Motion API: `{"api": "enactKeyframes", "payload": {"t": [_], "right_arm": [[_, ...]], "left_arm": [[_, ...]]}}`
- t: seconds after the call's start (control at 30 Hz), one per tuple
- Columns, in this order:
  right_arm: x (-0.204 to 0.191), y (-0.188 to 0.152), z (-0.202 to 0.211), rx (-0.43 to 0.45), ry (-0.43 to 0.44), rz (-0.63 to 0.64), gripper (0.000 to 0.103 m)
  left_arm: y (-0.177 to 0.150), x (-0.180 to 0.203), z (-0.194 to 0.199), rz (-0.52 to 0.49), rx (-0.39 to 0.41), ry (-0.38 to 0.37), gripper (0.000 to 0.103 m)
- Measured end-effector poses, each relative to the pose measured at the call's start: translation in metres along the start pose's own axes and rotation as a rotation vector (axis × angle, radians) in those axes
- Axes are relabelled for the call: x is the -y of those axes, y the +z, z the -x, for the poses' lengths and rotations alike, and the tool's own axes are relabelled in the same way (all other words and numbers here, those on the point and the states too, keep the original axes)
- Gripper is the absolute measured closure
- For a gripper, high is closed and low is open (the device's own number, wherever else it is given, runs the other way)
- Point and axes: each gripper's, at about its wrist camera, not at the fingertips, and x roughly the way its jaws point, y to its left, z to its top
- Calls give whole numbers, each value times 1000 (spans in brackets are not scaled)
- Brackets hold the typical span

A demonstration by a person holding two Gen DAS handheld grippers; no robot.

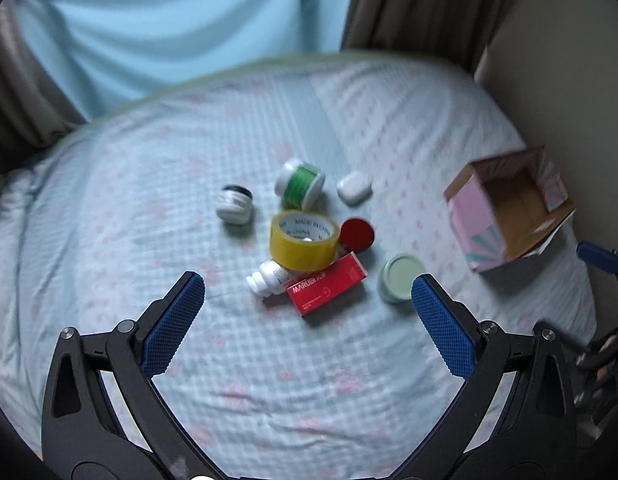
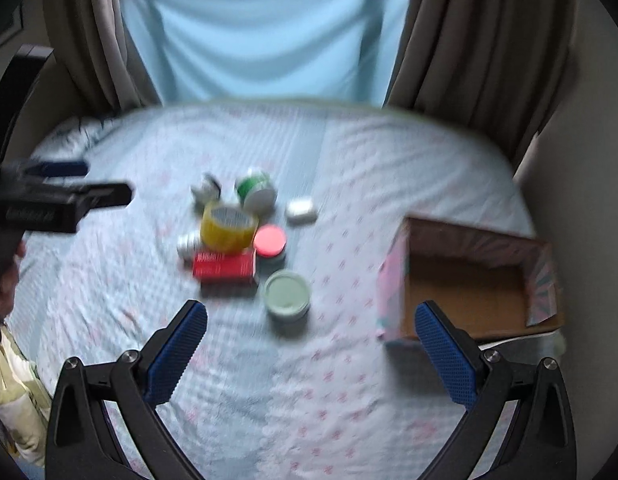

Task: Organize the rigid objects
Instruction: 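Grasp the yellow tape roll with left tool while right tool grasps the pale green lid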

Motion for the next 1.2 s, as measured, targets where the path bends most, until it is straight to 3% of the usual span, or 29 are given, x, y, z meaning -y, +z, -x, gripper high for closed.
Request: {"api": "enactKeyframes", "payload": {"t": [0.23, 0.57, 0.77, 0.87, 0.97, 1.2], "right_arm": [[-12, 0, -94, -170, -29, -25, 0], [-17, -7, -202, -378, -31, 20, 0], [-17, -3, -233, -419, -26, 58, 3], [-16, -1, -246, -441, 8, 55, 16], [-17, -3, -254, -465, 63, 57, 38], [-21, -8, -251, -460, 47, 77, 38]], "left_arm": [[15, -4, -118, -52, -165, -14, 1], [24, 1, -218, -77, -295, -12, 1], [26, -2, -251, -68, -351, -19, 1], [26, -4, -258, -49, -359, -43, 5], [26, -5, -260, -60, -363, -41, 5], [26, 0, -261, -68, -347, -18, 6]]}}
